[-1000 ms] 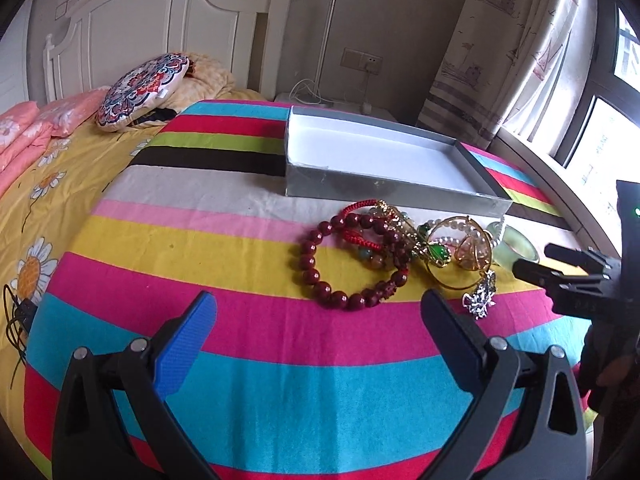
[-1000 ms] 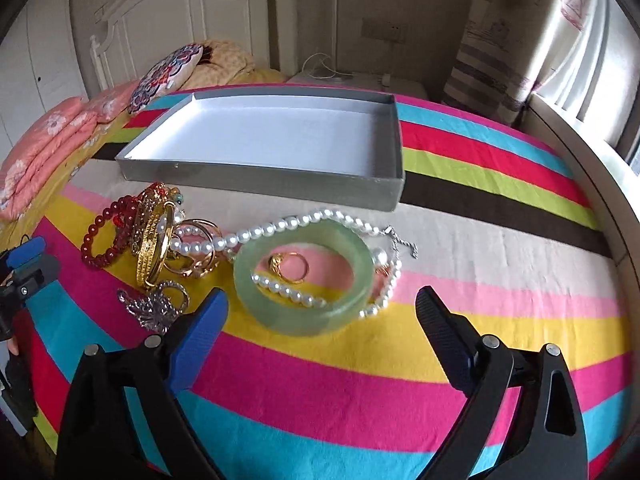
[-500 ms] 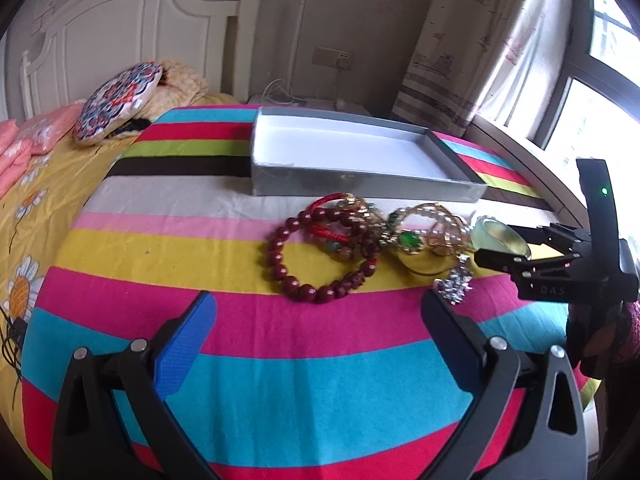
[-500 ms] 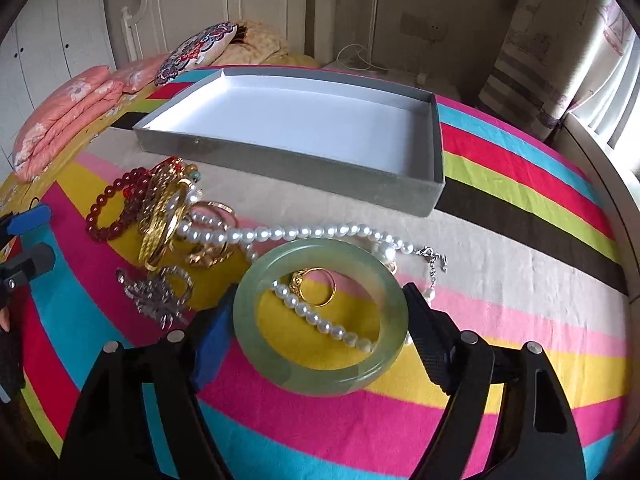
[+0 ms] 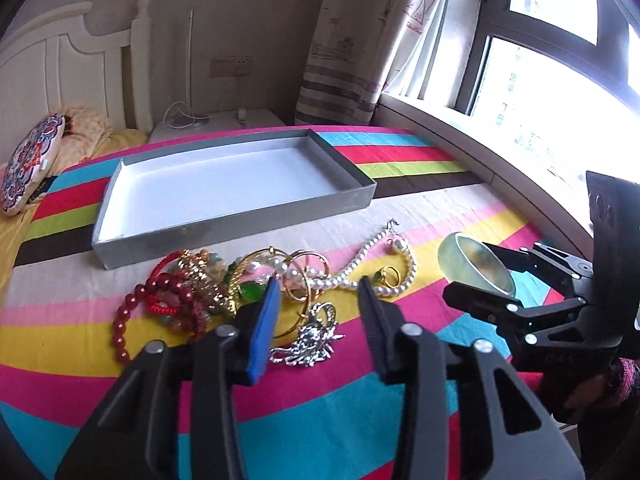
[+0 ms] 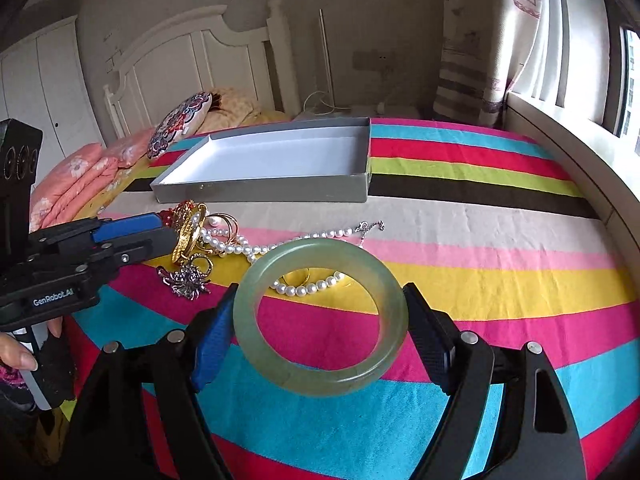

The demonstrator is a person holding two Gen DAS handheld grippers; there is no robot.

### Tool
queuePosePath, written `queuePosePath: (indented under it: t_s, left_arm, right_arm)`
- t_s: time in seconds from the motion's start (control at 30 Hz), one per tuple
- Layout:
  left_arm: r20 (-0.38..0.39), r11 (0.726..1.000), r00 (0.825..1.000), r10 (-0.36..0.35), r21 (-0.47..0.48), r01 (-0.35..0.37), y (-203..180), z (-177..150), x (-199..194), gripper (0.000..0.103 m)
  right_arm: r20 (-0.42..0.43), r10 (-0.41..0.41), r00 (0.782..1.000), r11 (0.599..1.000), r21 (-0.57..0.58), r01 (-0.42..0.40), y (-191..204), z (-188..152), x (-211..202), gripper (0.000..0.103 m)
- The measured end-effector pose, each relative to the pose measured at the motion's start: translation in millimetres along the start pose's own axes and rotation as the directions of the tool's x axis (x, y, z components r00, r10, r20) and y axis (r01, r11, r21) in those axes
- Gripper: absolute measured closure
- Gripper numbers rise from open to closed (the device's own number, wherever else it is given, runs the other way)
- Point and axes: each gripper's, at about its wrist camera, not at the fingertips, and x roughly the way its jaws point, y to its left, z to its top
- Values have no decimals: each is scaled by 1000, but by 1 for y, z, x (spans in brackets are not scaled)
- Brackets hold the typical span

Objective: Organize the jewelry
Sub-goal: 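Grasp the gold bangle with the left tool while the right tool lifts the jade bangle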

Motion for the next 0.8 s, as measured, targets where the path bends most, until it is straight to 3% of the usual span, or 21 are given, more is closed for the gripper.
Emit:
queuePosePath:
  t_s: [0.07, 0.37, 0.57, 0.7, 0.8]
  left_arm:
    - [-24, 1000, 1000, 4, 17, -4, -3, 0, 10, 83]
    - [-75, 999, 997, 24, 34, -22, 3, -3, 30, 84]
    - [-120, 999, 992, 31, 42, -26, 5, -5, 49, 92]
    - [-73, 1000, 997, -3, -5, 3, 12, -4, 30, 96]
    - [-31, 996, 997, -77, -42, 76, 16, -1, 8, 96]
  right_arm:
    - [2, 2, 1000, 1000, 4, -2, 0, 0, 0, 25]
    - [7, 4, 1000, 1000, 2, -4, 0, 0, 1, 25]
    - [5, 3, 1000, 1000, 7, -3, 0, -1, 1, 25]
    - [13, 6, 1000, 1000, 4, -6, 1, -1, 0, 25]
    - [17, 7, 1000, 1000, -6, -7, 3, -2, -1, 25]
